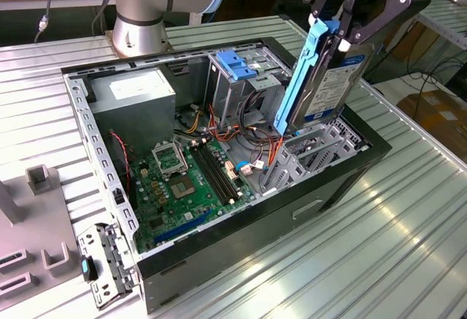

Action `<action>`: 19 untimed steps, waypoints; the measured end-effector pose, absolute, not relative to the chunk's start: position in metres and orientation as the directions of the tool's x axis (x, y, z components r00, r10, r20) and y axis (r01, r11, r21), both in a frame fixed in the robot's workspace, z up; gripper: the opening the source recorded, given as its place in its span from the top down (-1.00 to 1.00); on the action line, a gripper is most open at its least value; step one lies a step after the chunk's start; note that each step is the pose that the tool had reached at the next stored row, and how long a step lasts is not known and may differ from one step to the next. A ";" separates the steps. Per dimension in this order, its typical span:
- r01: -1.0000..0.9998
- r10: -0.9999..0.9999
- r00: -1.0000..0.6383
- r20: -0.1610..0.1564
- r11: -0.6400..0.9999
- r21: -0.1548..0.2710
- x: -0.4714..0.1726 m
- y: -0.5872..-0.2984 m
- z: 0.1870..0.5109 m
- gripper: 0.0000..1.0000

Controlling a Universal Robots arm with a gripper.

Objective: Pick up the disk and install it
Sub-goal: 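Insert the disk into the insertion slot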

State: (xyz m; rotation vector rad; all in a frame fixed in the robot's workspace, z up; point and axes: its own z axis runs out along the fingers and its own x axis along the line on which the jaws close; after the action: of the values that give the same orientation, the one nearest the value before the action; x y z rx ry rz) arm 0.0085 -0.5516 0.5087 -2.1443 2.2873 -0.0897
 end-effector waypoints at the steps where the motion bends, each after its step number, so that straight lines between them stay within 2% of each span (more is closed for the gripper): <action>1: -0.997 -0.997 -0.065 0.035 0.064 -0.045 0.011 -0.552 0.508 0.26; 19: -0.998 -0.998 -0.046 0.036 0.044 -0.045 0.048 -0.552 0.482 0.26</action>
State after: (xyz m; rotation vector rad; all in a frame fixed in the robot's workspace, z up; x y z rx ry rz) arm 0.0482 -0.5515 0.4817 -2.1666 2.2663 -0.0892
